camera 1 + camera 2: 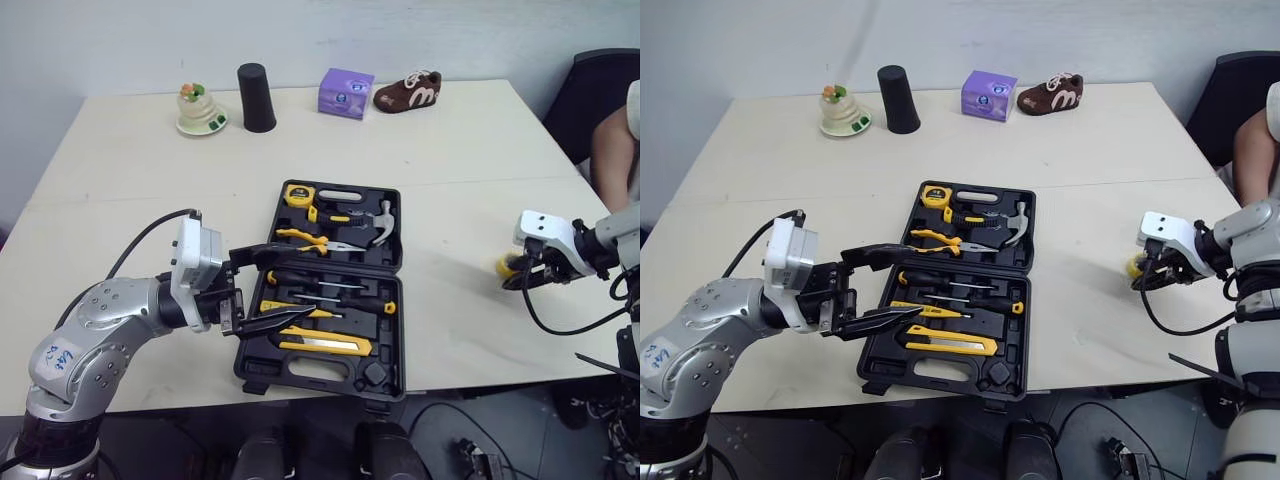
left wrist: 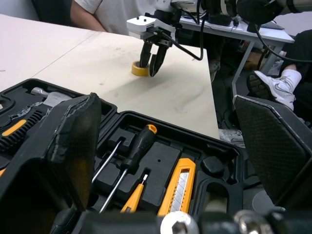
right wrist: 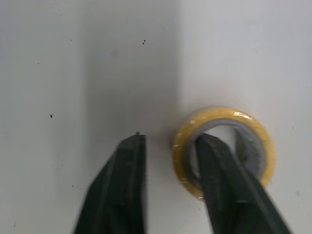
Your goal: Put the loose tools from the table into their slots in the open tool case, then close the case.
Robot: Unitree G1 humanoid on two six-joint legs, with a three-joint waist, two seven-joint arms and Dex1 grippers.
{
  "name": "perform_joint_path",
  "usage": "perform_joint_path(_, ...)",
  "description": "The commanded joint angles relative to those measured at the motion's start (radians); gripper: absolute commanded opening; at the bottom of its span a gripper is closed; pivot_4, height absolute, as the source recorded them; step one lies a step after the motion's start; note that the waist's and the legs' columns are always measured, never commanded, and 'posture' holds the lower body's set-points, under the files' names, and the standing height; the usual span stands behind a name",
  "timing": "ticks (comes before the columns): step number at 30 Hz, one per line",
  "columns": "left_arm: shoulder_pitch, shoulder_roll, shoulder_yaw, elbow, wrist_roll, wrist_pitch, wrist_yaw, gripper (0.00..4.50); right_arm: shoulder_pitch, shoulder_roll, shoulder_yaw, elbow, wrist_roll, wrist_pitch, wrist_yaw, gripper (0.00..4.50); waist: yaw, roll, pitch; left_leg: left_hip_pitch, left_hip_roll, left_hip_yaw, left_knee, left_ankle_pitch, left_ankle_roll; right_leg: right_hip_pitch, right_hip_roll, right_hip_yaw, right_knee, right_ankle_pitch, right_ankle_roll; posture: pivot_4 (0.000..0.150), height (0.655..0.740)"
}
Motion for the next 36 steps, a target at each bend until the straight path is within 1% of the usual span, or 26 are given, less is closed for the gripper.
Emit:
perform_joint_path(1,-0.012,-0.004,-0.005,-0.025,0.009,-0.029,-0.013,4.50,-0.017,-0.017,-0.014,0.008,-0.015,-0.036,-0.021,0.04,-0.001,0.000,0.000,0.000,0.000,0.000,0.000,0.000,0.000,0.000,0.000,0.000,0.000,0.000,0.000,0.150,0.7400)
perform_joint_path(3,-0.021,-0.013,-0.005,-0.027,-0.007,-0.030,-0.016,4.50,-0.016,-0.019,-0.014,0.002,-0.017,-0.082,-0.027,0.04,-0.001,0.000,0.000,0.000,0.000,0.000,0.000,0.000,0.000,0.000,0.000,0.000,0.000,0.000,0.000,0.150,0.7400)
perform_joint_path(5,-0.029,-0.009,-0.007,-0.031,-0.008,-0.045,-0.047,4.50,-0.023,-0.007,-0.046,-0.061,0.047,-0.151,0.065,0.04,-0.001,0.000,0.000,0.000,0.000,0.000,0.000,0.000,0.000,0.000,0.000,0.000,0.000,0.000,0.000,0.150,0.7400)
perform_joint_path(7,-0.011,0.028,-0.004,-0.028,-0.005,-0.047,-0.114,4.50,0.023,-0.022,0.014,-0.318,0.367,0.036,0.132,0.04,-0.006,0.001,0.000,0.000,0.000,0.000,0.000,0.000,0.000,0.000,0.001,0.000,0.000,0.000,0.000,0.150,0.7400)
perform_joint_path(8,0.000,0.047,0.001,-0.022,-0.014,-0.036,-0.139,4.50,0.045,-0.031,0.041,-0.414,0.461,0.118,0.139,0.04,-0.010,0.001,0.001,0.000,0.001,0.000,0.000,0.000,0.000,0.000,0.001,0.000,0.001,0.000,0.000,0.150,0.7400)
perform_joint_path(9,0.013,0.070,0.000,-0.010,0.002,-0.046,-0.174,4.50,0.082,-0.059,0.090,-0.549,0.544,0.156,0.143,0.04,-0.012,0.002,0.001,0.000,0.002,0.000,0.000,0.000,0.000,0.000,0.001,0.000,0.001,0.000,0.000,0.150,0.7400)
perform_joint_path(11,0.028,0.098,-0.009,0.008,0.043,-0.076,-0.215,4.50,0.147,-0.118,0.165,-0.786,0.640,0.198,0.143,0.04,-0.007,0.002,0.001,0.000,0.002,-0.002,-0.001,0.000,-0.002,0.000,0.001,0.000,0.001,-0.001,-0.001,0.150,0.7400)
perform_joint_path(12,0.035,0.106,-0.014,0.012,0.060,-0.091,-0.228,4.50,0.174,-0.132,0.181,-0.915,0.694,0.252,0.143,0.04,-0.004,0.002,0.001,0.000,0.003,-0.003,-0.001,-0.001,-0.003,0.000,0.001,0.000,0.002,-0.001,-0.003,0.150,0.7400)
perform_joint_path(13,0.048,0.115,-0.024,0.011,0.082,-0.108,-0.238,4.50,0.192,-0.130,0.191,-1.045,0.733,0.311,0.143,0.04,-0.001,0.002,0.002,0.000,0.004,-0.004,-0.001,-0.001,-0.004,0.000,0.001,0.000,0.001,-0.002,-0.003,0.150,0.7400)
perform_joint_path(15,0.071,0.117,-0.034,0.004,0.108,-0.127,-0.245,4.50,0.214,-0.122,0.199,-1.216,0.774,0.392,0.143,0.04,0.003,0.002,0.002,-0.001,0.004,-0.004,0.000,-0.002,-0.004,-0.001,0.000,-0.001,0.001,-0.002,-0.003,0.150,0.7400)
perform_joint_path(16,0.083,0.111,-0.034,-0.002,0.113,-0.132,-0.240,4.50,0.224,-0.117,0.203,-1.280,0.781,0.406,0.143,0.04,0.004,0.002,0.002,-0.001,0.003,-0.003,0.000,-0.002,-0.004,-0.001,0.000,-0.001,0.001,-0.002,-0.003,0.150,0.7400)
perform_joint_path(18,0.095,0.102,-0.033,-0.009,0.115,-0.136,-0.234,4.50,0.239,-0.112,0.197,-1.346,0.785,0.430,0.143,0.04,0.006,0.002,0.002,-0.001,0.003,-0.004,0.000,-0.002,-0.003,-0.001,-0.001,-0.001,0.001,-0.001,-0.003,0.150,0.7400)
perform_joint_path(21,0.160,0.076,-0.021,-0.042,0.126,-0.148,-0.193,4.50,0.278,-0.058,0.233,-1.490,0.776,0.487,0.134,0.04,0.005,0.001,0.001,-0.002,0.002,-0.005,0.001,-0.004,-0.001,0.000,-0.002,0.000,0.000,-0.001,-0.002,0.150,0.7400)
perform_joint_path(23,0.196,0.072,-0.020,-0.062,0.136,-0.154,-0.177,4.50,0.310,-0.047,0.255,-1.536,0.748,0.481,0.139,0.04,0.003,0.001,0.001,-0.002,0.002,-0.005,0.001,-0.005,-0.001,0.000,-0.005,0.001,0.000,-0.001,-0.002,0.150,0.7400)
perform_joint_path(25,0.217,0.072,-0.017,-0.076,0.139,-0.155,-0.168,4.50,0.330,-0.046,0.267,-1.555,0.721,0.463,0.143,0.04,0.003,0.001,0.001,-0.002,0.002,-0.005,0.001,-0.005,-0.001,0.000,-0.004,0.000,0.000,-0.001,-0.002,0.150,0.7400)
perform_joint_path(29,0.247,0.071,-0.009,-0.095,0.143,-0.159,-0.155,4.50,0.333,-0.021,0.267,-1.574,0.698,0.501,0.135,0.04,0.002,0.000,0.001,-0.002,0.002,-0.005,0.003,-0.004,-0.001,0.000,-0.002,0.000,0.001,-0.001,-0.003,0.150,0.7400)
perform_joint_path(33,0.283,0.073,-0.003,-0.108,0.151,-0.164,-0.143,4.50,0.333,-0.008,0.311,-1.524,0.571,0.421,0.143,0.04,0.002,0.000,0.001,-0.002,0.003,-0.005,0.004,-0.005,-0.001,0.001,-0.003,0.000,0.001,-0.001,-0.003,0.150,0.7400)
perform_joint_path(36,0.286,0.073,-0.001,-0.111,0.155,-0.163,-0.134,4.50,0.323,-0.032,0.348,-1.508,0.538,0.386,0.143,0.04,0.002,0.000,0.001,-0.002,0.003,-0.005,0.004,-0.005,-0.001,0.000,-0.002,0.000,0.001,-0.001,-0.003,0.150,0.7400)
